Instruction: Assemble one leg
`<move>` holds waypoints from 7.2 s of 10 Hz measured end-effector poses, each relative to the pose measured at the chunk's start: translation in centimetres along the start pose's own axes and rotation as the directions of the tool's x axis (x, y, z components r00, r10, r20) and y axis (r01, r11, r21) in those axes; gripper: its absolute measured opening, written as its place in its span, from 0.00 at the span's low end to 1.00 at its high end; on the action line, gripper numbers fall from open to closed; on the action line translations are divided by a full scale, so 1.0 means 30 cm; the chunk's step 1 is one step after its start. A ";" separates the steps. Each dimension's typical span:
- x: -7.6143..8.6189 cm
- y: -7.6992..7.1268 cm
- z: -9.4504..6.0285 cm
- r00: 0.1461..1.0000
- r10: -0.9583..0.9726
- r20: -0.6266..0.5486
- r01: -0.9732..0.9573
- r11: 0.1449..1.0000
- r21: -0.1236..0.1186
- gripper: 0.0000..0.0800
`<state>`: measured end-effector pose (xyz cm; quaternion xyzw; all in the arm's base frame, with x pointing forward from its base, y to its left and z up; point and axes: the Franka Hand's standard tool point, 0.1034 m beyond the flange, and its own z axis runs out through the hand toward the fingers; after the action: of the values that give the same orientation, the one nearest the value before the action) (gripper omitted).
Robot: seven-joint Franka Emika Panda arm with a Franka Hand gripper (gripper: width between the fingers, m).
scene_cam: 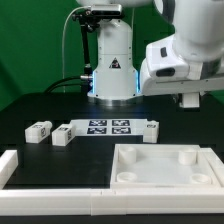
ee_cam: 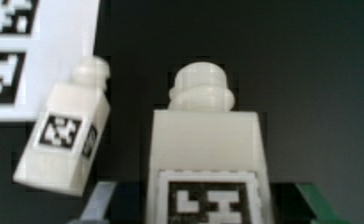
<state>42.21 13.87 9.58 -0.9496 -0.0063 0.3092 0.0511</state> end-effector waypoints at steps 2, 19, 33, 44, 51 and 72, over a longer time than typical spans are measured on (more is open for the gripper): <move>0.039 0.073 -0.109 0.991 -0.064 -0.114 0.064 0.998 -0.003 0.36; 0.461 0.012 -0.375 0.491 -0.223 -0.842 0.187 0.971 -0.148 0.36; 0.567 0.065 -0.371 0.495 -0.239 -0.836 0.190 0.968 -0.164 0.36; 0.588 0.101 -0.310 0.370 -0.224 -0.902 0.152 0.972 -0.179 0.36; 0.548 0.103 -0.261 0.364 -0.231 -0.902 0.150 0.971 -0.188 0.46; 0.575 0.082 -0.352 0.791 -0.233 -0.566 0.239 0.969 -0.065 0.81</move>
Offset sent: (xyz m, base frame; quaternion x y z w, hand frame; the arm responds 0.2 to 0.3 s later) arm 0.0388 -0.0286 0.0192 -0.0245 0.2519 -0.0494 0.9662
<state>62.32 11.21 7.71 -0.9898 -0.1075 0.0030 0.0934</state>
